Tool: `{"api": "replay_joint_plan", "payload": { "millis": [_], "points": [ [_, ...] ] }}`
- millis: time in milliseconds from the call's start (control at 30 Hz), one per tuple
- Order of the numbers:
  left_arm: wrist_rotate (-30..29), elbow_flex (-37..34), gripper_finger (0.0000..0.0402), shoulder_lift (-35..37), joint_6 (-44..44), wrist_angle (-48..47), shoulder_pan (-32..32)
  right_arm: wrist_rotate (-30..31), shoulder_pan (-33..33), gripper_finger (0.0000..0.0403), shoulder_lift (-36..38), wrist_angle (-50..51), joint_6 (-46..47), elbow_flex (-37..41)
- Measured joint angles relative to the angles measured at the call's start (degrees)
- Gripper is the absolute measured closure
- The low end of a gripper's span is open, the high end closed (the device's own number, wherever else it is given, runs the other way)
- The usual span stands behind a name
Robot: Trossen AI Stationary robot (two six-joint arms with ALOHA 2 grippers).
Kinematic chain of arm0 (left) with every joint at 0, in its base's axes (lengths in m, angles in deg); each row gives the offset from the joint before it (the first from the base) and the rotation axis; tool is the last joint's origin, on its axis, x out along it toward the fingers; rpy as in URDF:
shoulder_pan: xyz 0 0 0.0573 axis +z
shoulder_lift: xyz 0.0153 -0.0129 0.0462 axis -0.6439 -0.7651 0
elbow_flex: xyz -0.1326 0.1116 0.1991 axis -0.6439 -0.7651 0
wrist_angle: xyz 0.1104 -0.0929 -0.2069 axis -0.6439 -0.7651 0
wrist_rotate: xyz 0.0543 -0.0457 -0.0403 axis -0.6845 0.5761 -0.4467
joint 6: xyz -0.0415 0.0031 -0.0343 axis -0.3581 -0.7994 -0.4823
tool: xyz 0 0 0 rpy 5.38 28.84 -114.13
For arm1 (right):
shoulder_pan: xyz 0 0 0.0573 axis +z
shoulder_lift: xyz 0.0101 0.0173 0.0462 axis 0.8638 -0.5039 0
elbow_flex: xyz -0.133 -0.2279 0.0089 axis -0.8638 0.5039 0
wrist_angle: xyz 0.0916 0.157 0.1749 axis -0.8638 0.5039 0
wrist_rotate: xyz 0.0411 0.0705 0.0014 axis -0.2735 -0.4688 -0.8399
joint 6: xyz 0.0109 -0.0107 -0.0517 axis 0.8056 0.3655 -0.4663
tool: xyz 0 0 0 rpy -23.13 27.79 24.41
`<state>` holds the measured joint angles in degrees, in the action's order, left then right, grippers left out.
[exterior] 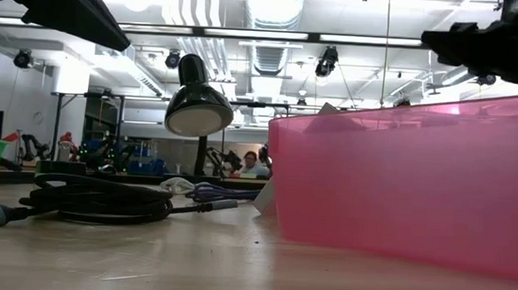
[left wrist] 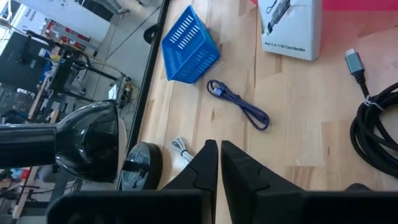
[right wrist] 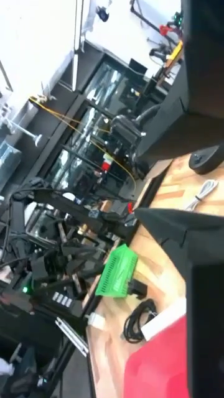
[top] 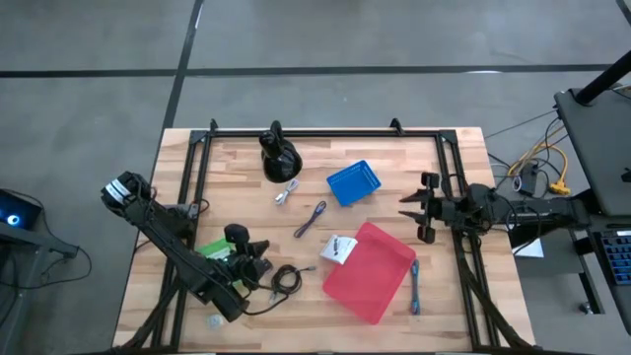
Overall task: Pick and place items into bin
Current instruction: Put the white card reader box into the green bin
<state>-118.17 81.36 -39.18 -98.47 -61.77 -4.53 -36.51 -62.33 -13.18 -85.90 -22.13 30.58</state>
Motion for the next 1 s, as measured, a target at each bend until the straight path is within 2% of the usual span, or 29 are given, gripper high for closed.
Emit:
{"api": "replay_joint_plan", "payload": {
  "millis": [167, 367, 533, 667, 1000],
  "points": [
    [0.00, 0.00, 0.0398, 0.00, 0.06, -0.18, 0.00, -0.27, 2.15, 0.0218, -5.09, -0.02, -1.09, -3.10],
    [-0.07, 0.00, 0.0398, 0.02, -0.38, -0.13, 0.00, -0.28, 6.91, 0.0185, -12.27, -0.09, -4.04, -8.43],
    [-4.72, 0.00, 0.0398, 0.02, -0.44, 0.37, 0.00, -0.22, 9.83, 0.0179, -17.66, 0.50, -0.08, -14.41],
    [-8.93, -0.32, 0.0398, 0.04, -0.48, 2.26, 0.00, -0.22, 10.67, 0.0179, -21.17, 7.71, -0.07, -20.35],
    [-9.14, -7.92, 0.0398, 0.04, -0.46, 8.61, -0.02, -0.05, 13.60, 0.0179, -33.46, 23.33, 5.64, -36.33]
  ]
}}
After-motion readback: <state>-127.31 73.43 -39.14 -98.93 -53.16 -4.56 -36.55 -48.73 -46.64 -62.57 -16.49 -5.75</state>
